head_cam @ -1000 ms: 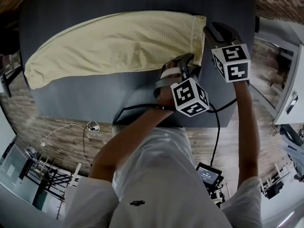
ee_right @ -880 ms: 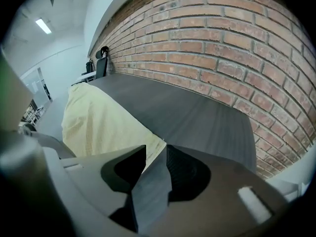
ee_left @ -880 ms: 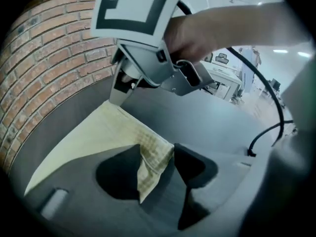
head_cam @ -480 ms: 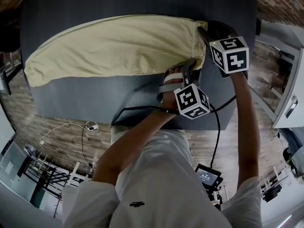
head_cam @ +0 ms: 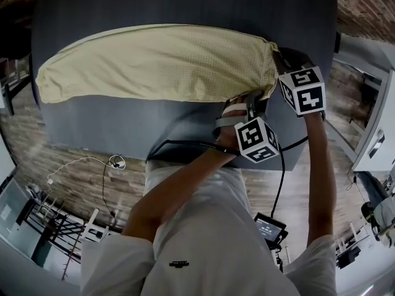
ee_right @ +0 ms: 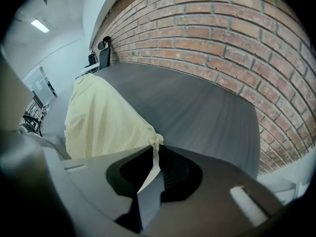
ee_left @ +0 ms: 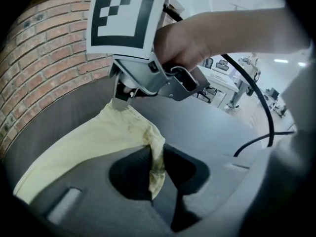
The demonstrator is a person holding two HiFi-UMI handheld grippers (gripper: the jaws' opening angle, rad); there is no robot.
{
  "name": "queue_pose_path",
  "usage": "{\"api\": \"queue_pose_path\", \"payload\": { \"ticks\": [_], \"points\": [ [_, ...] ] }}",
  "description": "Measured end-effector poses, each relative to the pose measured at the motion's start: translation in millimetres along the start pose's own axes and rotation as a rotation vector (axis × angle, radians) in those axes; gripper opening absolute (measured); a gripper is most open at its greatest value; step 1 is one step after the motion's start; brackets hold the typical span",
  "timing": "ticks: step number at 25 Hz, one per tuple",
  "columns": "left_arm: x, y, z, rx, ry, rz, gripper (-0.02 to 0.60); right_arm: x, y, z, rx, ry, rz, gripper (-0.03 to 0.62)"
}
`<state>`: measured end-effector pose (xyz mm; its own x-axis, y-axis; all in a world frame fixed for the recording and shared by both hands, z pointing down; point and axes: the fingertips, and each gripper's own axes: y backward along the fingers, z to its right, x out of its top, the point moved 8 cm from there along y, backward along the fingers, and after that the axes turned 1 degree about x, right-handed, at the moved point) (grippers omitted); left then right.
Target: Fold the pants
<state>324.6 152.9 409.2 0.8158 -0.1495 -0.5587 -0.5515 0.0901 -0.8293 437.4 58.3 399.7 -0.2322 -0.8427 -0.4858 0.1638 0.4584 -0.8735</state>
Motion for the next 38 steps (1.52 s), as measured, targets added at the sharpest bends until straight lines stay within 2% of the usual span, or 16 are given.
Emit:
{"api": "queue_pose_path", "payload": {
  "ticks": [6, 12, 15, 19, 24, 27, 32, 38],
  "points": [
    [12.0, 12.1, 28.5, -0.058, 0.019, 0.065, 0.075, -23.6, 32.9, 1.6, -0.084, -0.032, -0.025, 0.044],
    [14.0, 39.2, 37.2, -0.048, 0.113, 0.14, 0.075, -24.3, 66.2, -6.5, -0.114, -0.134, 0.014, 0.044],
    [10.7, 55.4, 32.4, -0.029, 0.194, 0.187, 0.075, -16.1, 74.3, -15.3, -0.122, -0.152, 0.029, 0.046],
    [1.5, 78.0, 18.1, -0.012, 0.362, 0.259, 0.077, 3.5, 82.3, -28.9, -0.113, -0.192, 0.065, 0.044],
    [-12.1, 96.6, 0.6, -0.026, 0.587, 0.328, 0.081, 32.8, 84.3, -47.1, -0.052, -0.257, 0.1, 0.044],
    [-27.1, 104.5, -13.0, -0.018, 0.694, 0.347, 0.081, 49.9, 75.8, -61.0, -0.012, -0.245, 0.098, 0.046],
    [-61.1, 116.8, -39.4, 0.027, 0.785, 0.335, 0.081, 75.0, 53.6, -91.6, 0.026, -0.189, 0.072, 0.046],
    [-98.6, 113.2, -71.4, 0.098, 0.886, 0.279, 0.089, 91.9, 14.0, -112.0, 0.038, -0.179, 0.025, 0.057]
  ]
}}
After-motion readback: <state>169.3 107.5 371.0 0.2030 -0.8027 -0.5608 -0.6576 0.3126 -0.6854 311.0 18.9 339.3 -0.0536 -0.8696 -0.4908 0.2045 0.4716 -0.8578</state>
